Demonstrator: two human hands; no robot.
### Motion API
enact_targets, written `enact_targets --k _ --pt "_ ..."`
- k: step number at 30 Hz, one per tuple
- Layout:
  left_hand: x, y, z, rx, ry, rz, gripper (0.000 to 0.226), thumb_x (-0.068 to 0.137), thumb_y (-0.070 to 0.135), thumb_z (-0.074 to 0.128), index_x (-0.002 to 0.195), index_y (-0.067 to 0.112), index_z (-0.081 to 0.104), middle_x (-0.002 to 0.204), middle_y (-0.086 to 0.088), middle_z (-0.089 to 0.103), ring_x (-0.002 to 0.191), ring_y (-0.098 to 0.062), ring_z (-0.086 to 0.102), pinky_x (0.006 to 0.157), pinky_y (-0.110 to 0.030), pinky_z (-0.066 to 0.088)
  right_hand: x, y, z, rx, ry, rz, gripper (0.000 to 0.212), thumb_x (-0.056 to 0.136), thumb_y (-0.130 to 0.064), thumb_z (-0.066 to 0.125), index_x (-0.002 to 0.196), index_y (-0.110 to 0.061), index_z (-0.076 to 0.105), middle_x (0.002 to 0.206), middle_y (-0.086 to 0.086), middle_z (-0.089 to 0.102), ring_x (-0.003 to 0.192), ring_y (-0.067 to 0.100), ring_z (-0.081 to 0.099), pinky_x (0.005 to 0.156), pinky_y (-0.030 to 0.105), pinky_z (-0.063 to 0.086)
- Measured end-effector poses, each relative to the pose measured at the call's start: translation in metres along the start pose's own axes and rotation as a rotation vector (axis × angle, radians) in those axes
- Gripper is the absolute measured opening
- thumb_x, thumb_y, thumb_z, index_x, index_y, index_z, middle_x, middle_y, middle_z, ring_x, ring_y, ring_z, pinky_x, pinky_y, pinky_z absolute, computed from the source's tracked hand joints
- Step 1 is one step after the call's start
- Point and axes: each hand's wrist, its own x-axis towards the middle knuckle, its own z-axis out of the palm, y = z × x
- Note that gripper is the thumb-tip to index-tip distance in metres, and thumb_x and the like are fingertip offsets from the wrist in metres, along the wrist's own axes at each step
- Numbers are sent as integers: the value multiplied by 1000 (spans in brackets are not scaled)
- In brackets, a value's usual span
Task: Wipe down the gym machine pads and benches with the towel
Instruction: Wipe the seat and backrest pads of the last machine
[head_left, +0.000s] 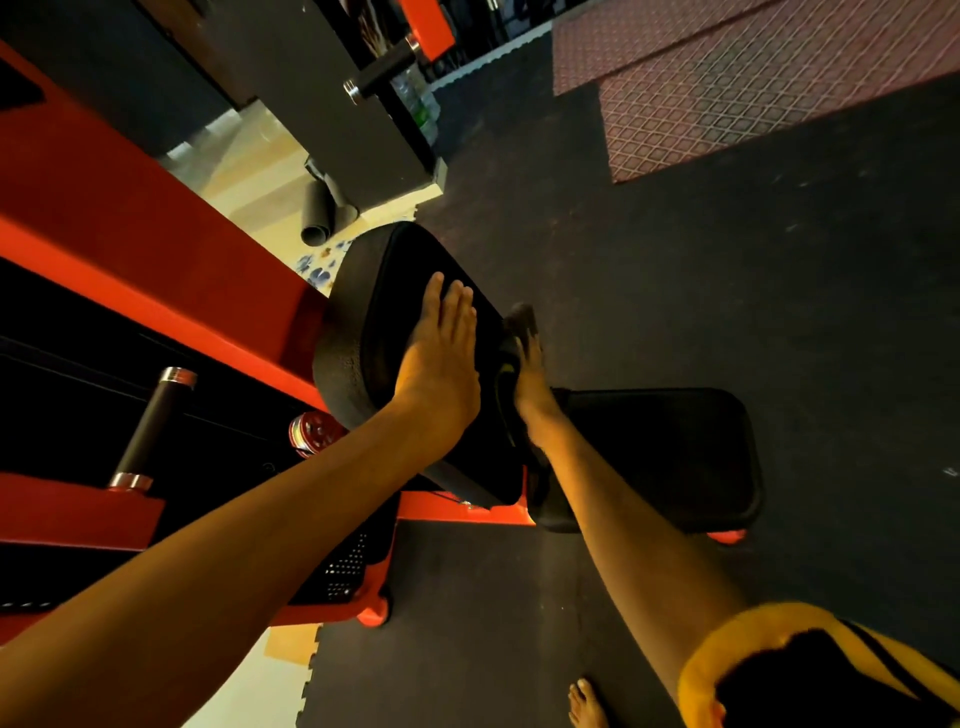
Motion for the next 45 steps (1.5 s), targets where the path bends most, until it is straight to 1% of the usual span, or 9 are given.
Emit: enact_targets --k 6,12,18,25,27,31,37,42,45 --pt "-11 -2 0 -29 4 101 73 107 50 10 160 2 -2 169 -20 -6 156 -37 -9 124 -59 -9 -85 36 15 -70 -15 -263 47 105 -61 40 139 -82 15 171 -17 13 160 17 7 128 55 14" --pt "-33 1 5 -11 44 129 66 109 42 11 161 3 4 170 -18 0 157 -34 -4 125 -56 -5 -68 46 -2 -7 45 1 66 102 -39 43 162 -17 26 168 9 27 156 27 25 128 42 19" --pt "-44 3 10 4 106 140 65 109 42 11 161 3 6 170 -16 4 158 -33 1 125 -54 -3 -145 39 53 -38 425 -272 52 105 -40 43 153 -20 49 150 -13 48 143 5 39 116 20 29" --pt "-46 3 9 17 108 152 65 109 43 11 161 5 5 170 -15 2 158 -32 -1 126 -54 -2 -129 87 66 -28 829 -352 55 108 -49 39 130 -8 68 126 13 71 117 31 65 97 47 54" --pt "-48 1 9 10 118 144 65 108 43 11 161 5 6 170 -15 3 158 -31 0 127 -53 -1 -129 96 67 40 758 -167 64 105 -61 40 137 -10 64 133 16 67 123 35 63 103 47 51" --pt "-52 0 7 14 131 162 65 108 43 14 162 6 8 170 -15 4 158 -31 2 127 -53 0 -130 86 56 416 685 39 37 105 -15 57 143 -13 53 147 16 53 132 26 54 104 23 41" --pt "-50 0 9 7 126 156 65 107 41 17 162 6 10 170 -15 6 158 -31 2 126 -54 -2 -143 84 70 143 610 -151 75 95 -75 45 147 -22 57 150 0 56 144 23 47 120 45 36" --pt "-48 4 9 -1 120 165 66 107 41 19 162 6 12 170 -16 7 158 -32 3 125 -56 -2 -132 72 37 352 369 120 45 109 -31 51 150 -13 48 154 20 46 146 36 41 117 37 33" --pt "-47 4 10 -20 115 160 66 107 41 21 161 5 11 170 -17 6 158 -33 2 125 -57 -3 -101 68 17 641 196 399 65 101 -63 47 143 -14 55 144 15 56 141 34 46 121 50 31"
